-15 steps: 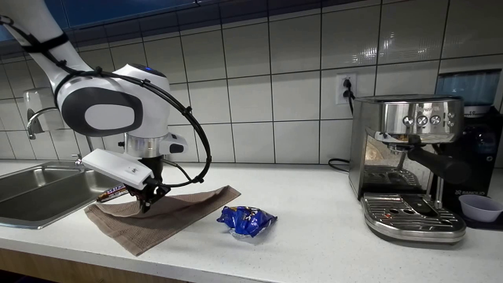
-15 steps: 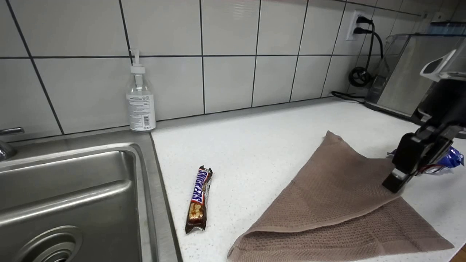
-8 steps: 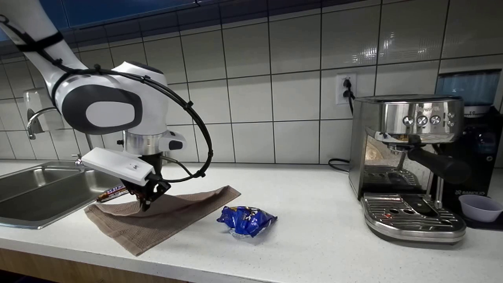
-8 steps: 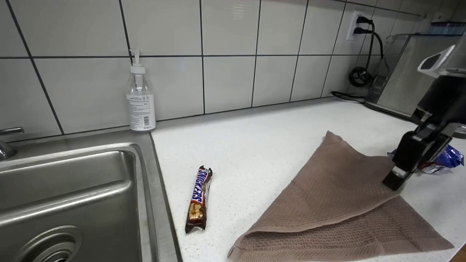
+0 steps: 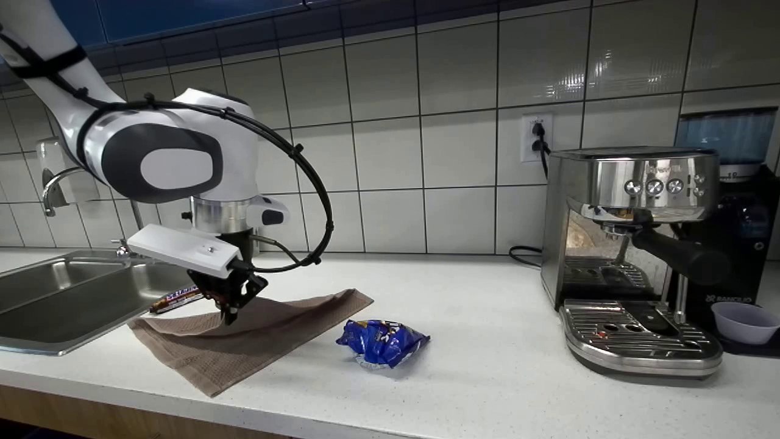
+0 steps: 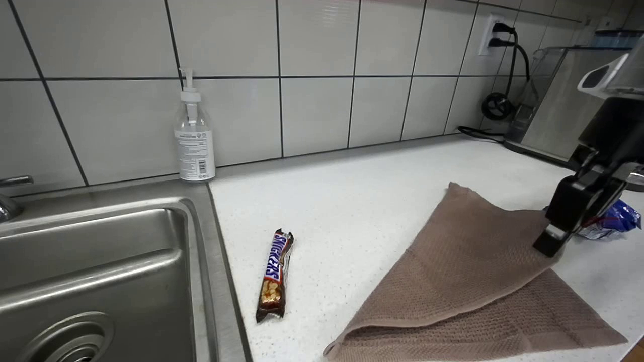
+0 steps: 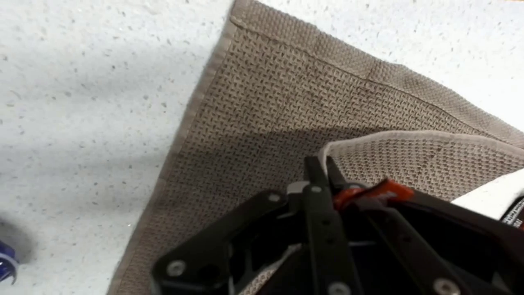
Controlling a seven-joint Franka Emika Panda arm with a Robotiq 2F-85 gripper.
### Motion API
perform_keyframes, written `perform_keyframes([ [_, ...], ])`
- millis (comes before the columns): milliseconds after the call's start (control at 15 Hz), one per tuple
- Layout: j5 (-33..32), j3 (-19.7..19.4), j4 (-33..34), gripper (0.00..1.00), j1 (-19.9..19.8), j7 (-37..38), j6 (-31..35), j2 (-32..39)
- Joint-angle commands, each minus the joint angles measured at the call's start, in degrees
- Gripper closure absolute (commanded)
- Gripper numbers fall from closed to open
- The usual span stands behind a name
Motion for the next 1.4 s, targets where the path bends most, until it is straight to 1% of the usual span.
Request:
perform_keyframes([
  [0, -3.55, -1.24, -0.34, 0.99, 1.02, 3.33, -2.72, -2.7],
  [133, -4.55, -1.38, -0.34, 0.99, 1.15, 3.9, -3.31, -3.08],
  [200, -5.02, -1.46, -0.34, 0.87, 1.23, 4.21, -3.72, -3.29],
  [267, -5.63, -1.49, -0.33, 0.71, 1.23, 4.58, -4.18, -3.49],
  [333, -5.93, -1.56, -0.33, 0.67, 1.27, 4.73, -4.46, -3.76],
  [733, -7.5, -1.74, -0.32, 0.22, 1.35, 6.38, -6.07, -5.69],
  [800, -7.7, -1.79, -0.32, 0.13, 1.36, 6.54, -6.32, -6.05],
  [933, -8.33, -1.8, -0.32, 0.01, 1.27, 7.0, -6.75, -6.77],
  [1333, -10.21, -2.24, -0.29, 0.0, 1.25, 8.52, -8.43, -9.17],
])
